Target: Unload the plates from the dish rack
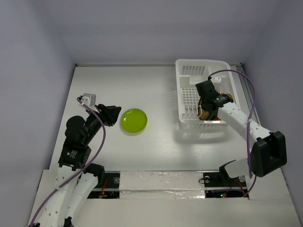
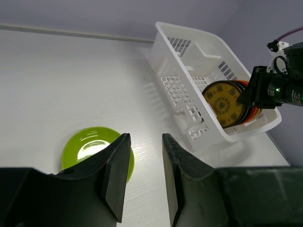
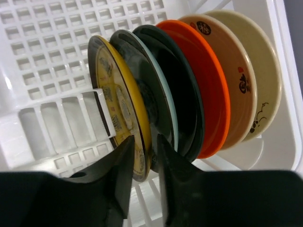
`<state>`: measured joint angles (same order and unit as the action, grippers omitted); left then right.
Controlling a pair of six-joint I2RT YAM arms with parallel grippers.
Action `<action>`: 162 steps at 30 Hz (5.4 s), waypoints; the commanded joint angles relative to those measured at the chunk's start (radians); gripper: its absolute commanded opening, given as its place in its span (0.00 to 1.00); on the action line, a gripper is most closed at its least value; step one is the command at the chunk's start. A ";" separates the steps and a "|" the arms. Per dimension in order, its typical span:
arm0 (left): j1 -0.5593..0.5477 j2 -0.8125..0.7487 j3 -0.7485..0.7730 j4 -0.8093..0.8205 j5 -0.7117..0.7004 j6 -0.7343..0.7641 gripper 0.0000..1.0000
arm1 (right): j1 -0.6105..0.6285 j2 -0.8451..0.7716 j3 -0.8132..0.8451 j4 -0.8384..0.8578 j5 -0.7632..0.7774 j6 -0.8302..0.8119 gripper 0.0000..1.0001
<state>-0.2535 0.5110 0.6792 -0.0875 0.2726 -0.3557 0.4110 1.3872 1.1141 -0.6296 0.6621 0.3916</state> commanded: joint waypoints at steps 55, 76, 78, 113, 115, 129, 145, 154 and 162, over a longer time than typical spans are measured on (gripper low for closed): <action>-0.006 -0.017 0.042 0.029 -0.021 0.006 0.33 | 0.496 0.312 0.345 0.416 -0.475 0.136 0.00; -0.006 -0.020 0.037 0.034 -0.006 0.001 0.34 | 0.496 0.461 0.193 0.550 -0.466 0.296 0.14; -0.006 -0.020 0.037 0.035 -0.003 0.001 0.34 | 0.496 0.454 0.194 0.518 -0.443 0.299 0.29; -0.015 -0.037 0.043 0.022 -0.032 0.003 0.26 | -0.094 -0.136 -0.034 0.036 -0.027 -0.003 0.35; -0.024 -0.039 0.043 0.022 -0.032 0.003 0.29 | -0.104 -0.110 -0.024 0.024 -0.024 0.001 0.34; -0.043 -0.045 0.045 0.022 -0.030 0.003 0.31 | -0.104 0.047 0.116 -0.096 0.021 -0.046 0.07; -0.052 -0.058 0.043 0.020 -0.036 0.003 0.32 | 0.032 0.105 0.306 -0.314 0.195 -0.065 0.00; -0.052 -0.057 0.043 0.019 -0.039 0.003 0.33 | 0.106 0.033 0.461 -0.392 0.261 -0.045 0.00; -0.052 -0.049 0.042 0.022 -0.039 0.004 0.46 | 0.299 -0.083 0.360 -0.009 -0.205 -0.022 0.00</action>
<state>-0.3012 0.4614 0.6796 -0.1001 0.2344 -0.3561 0.6502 1.3193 1.5112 -0.8753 0.7059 0.3367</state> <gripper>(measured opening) 0.455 0.110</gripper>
